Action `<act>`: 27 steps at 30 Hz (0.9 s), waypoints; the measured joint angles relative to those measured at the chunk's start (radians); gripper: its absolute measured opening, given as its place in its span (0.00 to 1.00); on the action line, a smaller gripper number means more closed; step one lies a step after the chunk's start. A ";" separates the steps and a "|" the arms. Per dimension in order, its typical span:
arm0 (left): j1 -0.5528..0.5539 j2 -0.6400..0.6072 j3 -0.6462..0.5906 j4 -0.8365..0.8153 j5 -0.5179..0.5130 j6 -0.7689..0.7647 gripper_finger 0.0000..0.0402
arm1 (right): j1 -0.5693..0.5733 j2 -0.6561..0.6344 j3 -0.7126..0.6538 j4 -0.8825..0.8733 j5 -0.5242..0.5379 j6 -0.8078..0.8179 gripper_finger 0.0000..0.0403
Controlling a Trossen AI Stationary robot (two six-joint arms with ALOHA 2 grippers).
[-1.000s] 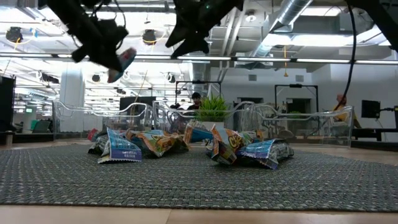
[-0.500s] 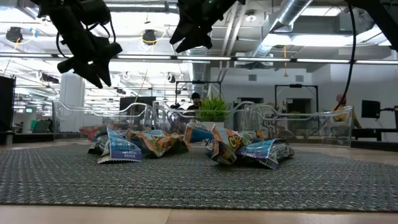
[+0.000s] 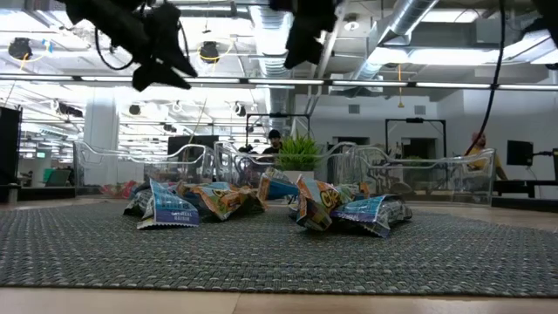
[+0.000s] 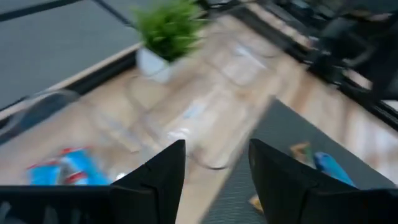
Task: Pick and place Granola Bars by type
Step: Put the green granola bar into the top center transparent bin
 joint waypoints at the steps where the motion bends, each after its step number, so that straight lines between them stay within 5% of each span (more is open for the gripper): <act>1: -0.019 0.000 0.004 0.002 0.002 0.000 0.42 | 0.010 -0.031 -0.055 0.040 0.001 0.014 0.45; 13: -0.245 0.013 0.008 0.012 -0.038 -0.013 0.42 | 0.140 -0.407 -0.758 0.416 0.231 0.153 0.45; 27: -0.443 0.042 0.008 0.088 -0.266 -0.319 0.42 | 0.135 -0.223 -0.883 0.628 0.233 0.012 0.45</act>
